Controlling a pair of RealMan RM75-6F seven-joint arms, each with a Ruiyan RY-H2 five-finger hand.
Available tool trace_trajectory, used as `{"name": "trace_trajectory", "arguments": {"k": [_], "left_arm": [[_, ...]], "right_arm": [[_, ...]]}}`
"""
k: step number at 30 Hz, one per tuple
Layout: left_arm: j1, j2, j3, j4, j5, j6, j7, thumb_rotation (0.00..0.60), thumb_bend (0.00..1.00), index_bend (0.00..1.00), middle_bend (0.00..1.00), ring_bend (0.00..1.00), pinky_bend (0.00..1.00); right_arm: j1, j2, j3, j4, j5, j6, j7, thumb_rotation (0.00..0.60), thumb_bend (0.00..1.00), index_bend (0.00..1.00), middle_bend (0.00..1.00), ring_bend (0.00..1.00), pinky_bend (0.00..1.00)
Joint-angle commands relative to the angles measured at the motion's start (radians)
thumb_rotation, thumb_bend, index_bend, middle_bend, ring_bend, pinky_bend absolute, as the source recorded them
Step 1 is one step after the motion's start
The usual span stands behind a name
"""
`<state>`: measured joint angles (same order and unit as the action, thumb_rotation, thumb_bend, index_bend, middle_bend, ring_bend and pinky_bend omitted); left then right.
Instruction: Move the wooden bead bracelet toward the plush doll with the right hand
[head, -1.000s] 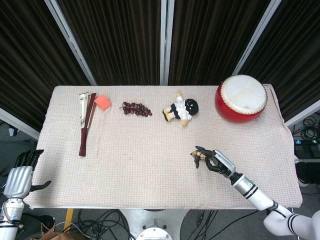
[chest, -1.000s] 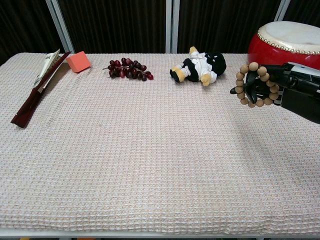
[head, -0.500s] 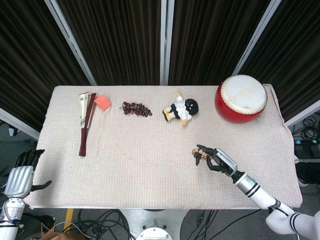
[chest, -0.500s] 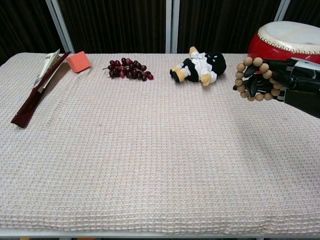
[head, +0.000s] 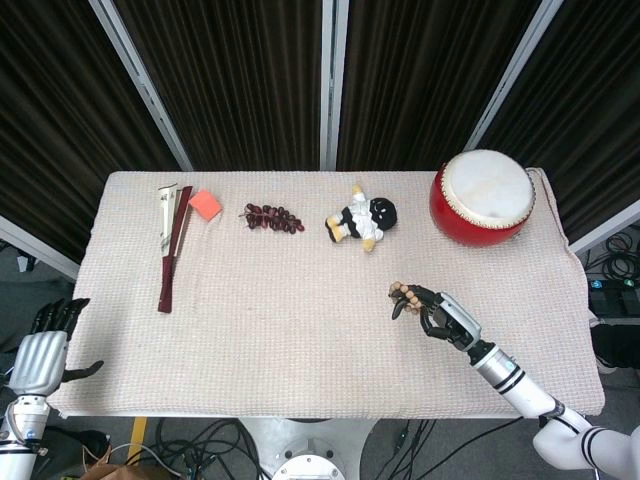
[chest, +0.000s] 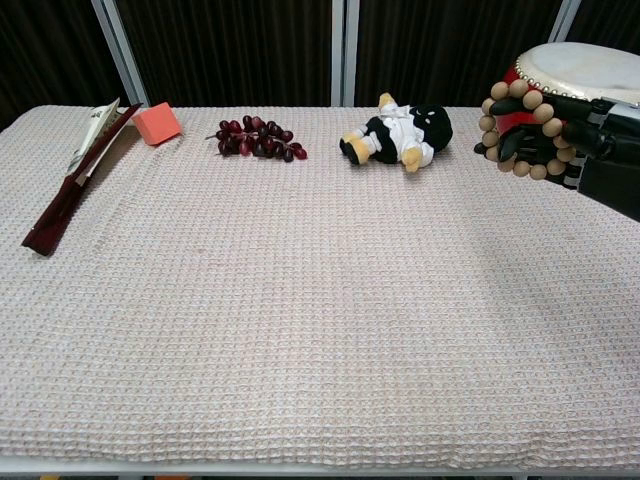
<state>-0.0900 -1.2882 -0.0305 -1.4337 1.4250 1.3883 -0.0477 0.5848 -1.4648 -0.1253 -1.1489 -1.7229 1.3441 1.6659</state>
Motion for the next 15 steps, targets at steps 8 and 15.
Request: {"name": "trace_trajectory", "arguments": {"k": [8,15], "left_arm": [[-0.005,0.006,-0.001,-0.014,0.003,0.000,0.014,0.600,0.00,0.11,0.10,0.00,0.01],[-0.005,0.008,-0.001,-0.019,0.002,0.001,0.020,0.600,0.00,0.11,0.10,0.00,0.01]], "right_arm": [[-0.008,0.013,-0.003,0.007,0.007,-0.004,0.024,0.417,0.90,0.14,0.40,0.13,0.00],[-0.006,0.011,-0.005,0.037,0.021,-0.046,-0.013,0.407,0.85,0.13,0.40,0.12,0.00]]}}
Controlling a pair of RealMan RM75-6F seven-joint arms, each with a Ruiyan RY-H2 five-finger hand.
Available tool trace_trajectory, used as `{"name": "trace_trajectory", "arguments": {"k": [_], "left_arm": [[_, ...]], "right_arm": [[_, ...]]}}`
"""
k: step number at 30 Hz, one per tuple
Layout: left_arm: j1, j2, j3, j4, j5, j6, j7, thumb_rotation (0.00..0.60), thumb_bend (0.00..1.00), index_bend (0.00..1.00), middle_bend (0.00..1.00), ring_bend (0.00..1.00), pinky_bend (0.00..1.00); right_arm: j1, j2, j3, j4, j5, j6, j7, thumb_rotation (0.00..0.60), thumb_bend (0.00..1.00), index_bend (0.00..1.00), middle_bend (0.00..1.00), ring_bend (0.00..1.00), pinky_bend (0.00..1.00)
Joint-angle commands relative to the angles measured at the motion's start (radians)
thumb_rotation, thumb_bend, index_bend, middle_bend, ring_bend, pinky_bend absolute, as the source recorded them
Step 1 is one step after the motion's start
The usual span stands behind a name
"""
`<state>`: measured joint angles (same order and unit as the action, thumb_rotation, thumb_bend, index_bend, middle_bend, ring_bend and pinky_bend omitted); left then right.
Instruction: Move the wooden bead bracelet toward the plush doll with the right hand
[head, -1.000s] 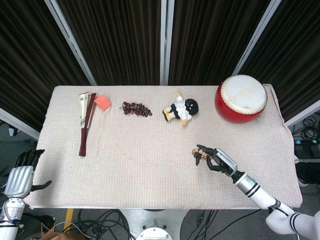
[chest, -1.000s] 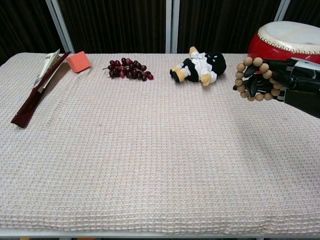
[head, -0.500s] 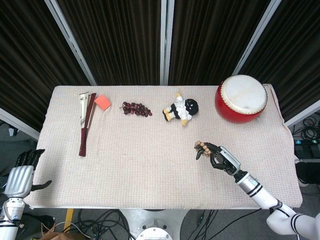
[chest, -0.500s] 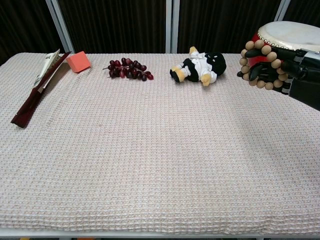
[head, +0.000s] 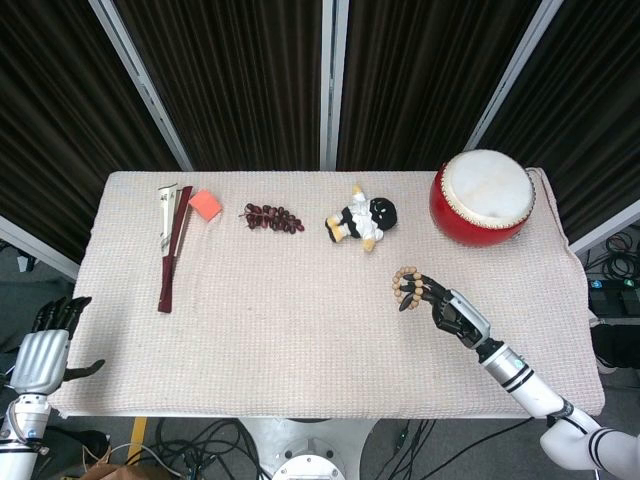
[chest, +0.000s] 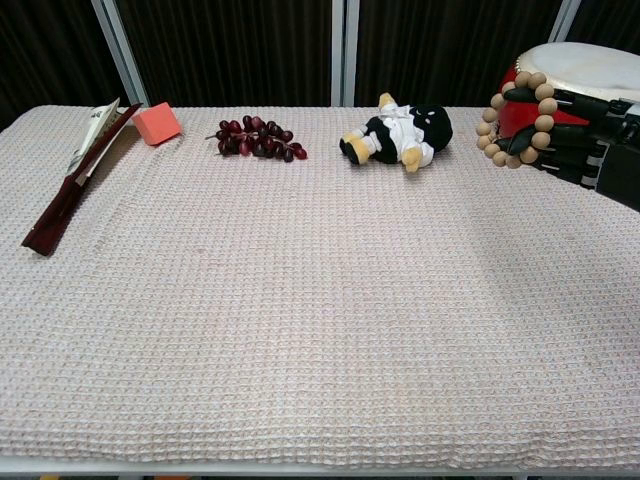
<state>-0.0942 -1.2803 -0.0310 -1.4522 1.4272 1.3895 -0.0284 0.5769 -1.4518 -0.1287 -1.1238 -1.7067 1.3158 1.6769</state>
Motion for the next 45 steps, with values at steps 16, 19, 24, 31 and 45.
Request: {"name": "trace_trajectory", "arguments": {"k": [16,19,24,31,45], "left_arm": [[-0.009,-0.003,0.000,-0.003,0.001,-0.009,0.005,0.600,0.00,0.11,0.10,0.00,0.01],[-0.010,-0.002,0.000,-0.007,0.001,-0.011,0.009,0.600,0.00,0.11,0.10,0.00,0.01],[-0.011,0.000,0.000,-0.009,-0.002,-0.012,0.011,0.600,0.00,0.11,0.10,0.00,0.01],[-0.014,-0.001,-0.001,-0.004,-0.002,-0.015,0.006,0.600,0.00,0.11,0.10,0.00,0.01],[-0.008,-0.035,-0.013,0.021,0.029,0.049,0.021,0.600,0.00,0.11,0.10,0.00,0.01]], "right_arm": [[0.085,-0.004,0.014,-0.021,0.075,-0.301,-0.393,0.372,0.25,0.01,0.23,0.00,0.00],[0.115,0.004,0.031,-0.068,0.101,-0.374,-0.554,0.371,0.20,0.00,0.18,0.00,0.00],[0.144,0.037,0.044,-0.120,0.143,-0.469,-0.963,0.369,0.20,0.00,0.14,0.00,0.00],[0.066,0.135,0.085,-0.288,0.320,-0.424,-1.464,0.370,0.19,0.00,0.15,0.00,0.00],[-0.296,0.213,0.090,-0.321,0.243,0.180,-1.444,0.554,0.27,0.02,0.21,0.00,0.00]]}}
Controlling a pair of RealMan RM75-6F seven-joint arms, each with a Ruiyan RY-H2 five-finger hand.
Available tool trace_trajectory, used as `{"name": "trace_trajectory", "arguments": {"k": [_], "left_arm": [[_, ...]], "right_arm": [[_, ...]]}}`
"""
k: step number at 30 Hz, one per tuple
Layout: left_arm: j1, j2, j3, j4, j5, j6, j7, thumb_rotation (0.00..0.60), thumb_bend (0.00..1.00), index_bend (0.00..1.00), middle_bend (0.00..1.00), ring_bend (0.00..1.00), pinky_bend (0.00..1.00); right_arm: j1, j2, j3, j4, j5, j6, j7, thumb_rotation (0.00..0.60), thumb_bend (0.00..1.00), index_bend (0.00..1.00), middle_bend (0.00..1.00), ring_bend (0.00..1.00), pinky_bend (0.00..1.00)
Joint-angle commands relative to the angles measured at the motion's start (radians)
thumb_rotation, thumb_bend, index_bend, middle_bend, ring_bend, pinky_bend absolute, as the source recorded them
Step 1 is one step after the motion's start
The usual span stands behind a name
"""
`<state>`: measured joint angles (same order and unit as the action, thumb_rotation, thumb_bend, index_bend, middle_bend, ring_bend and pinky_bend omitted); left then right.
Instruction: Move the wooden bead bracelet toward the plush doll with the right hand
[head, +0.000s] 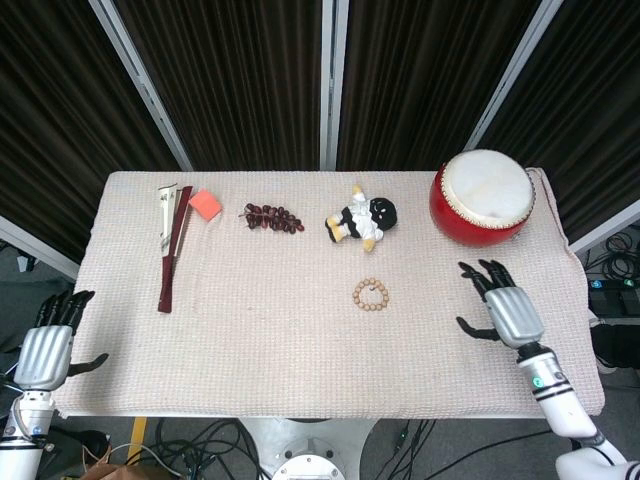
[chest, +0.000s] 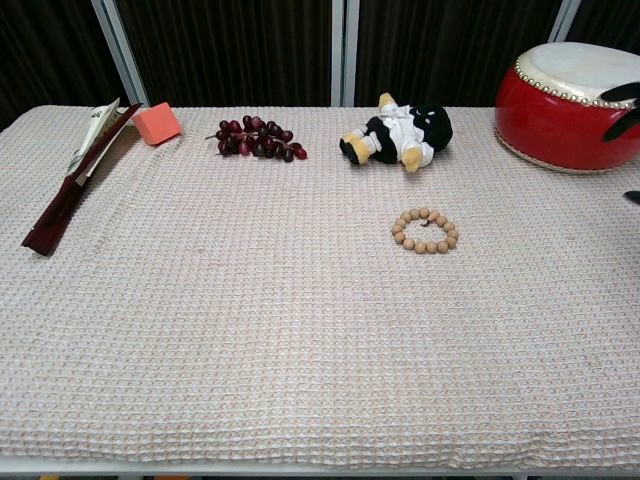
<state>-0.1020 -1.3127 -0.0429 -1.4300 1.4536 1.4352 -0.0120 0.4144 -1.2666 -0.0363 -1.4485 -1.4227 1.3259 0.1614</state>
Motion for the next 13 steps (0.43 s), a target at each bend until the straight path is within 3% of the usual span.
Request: {"name": "trace_trajectory", "arguments": {"k": [1,8,13], "left_arm": [[-0.001,-0.004,-0.001,-0.002,0.005,0.006,0.007,0.600,0.00,0.11,0.10,0.00,0.01],[0.000,-0.009,-0.002,-0.010,0.010,0.017,0.020,0.600,0.00,0.11,0.10,0.00,0.01],[-0.001,-0.007,-0.004,-0.023,0.010,0.019,0.035,0.600,0.00,0.11,0.10,0.00,0.01]], "right_arm": [[-0.159,0.031,-0.008,0.010,-0.048,0.198,0.084,0.558,0.28,0.02,0.20,0.00,0.00],[-0.254,0.059,-0.029,0.002,-0.090,0.285,0.169,0.561,0.28,0.02,0.18,0.00,0.00],[-0.263,0.080,-0.037,-0.013,-0.126,0.265,0.200,0.561,0.29,0.02,0.18,0.00,0.00]]}}
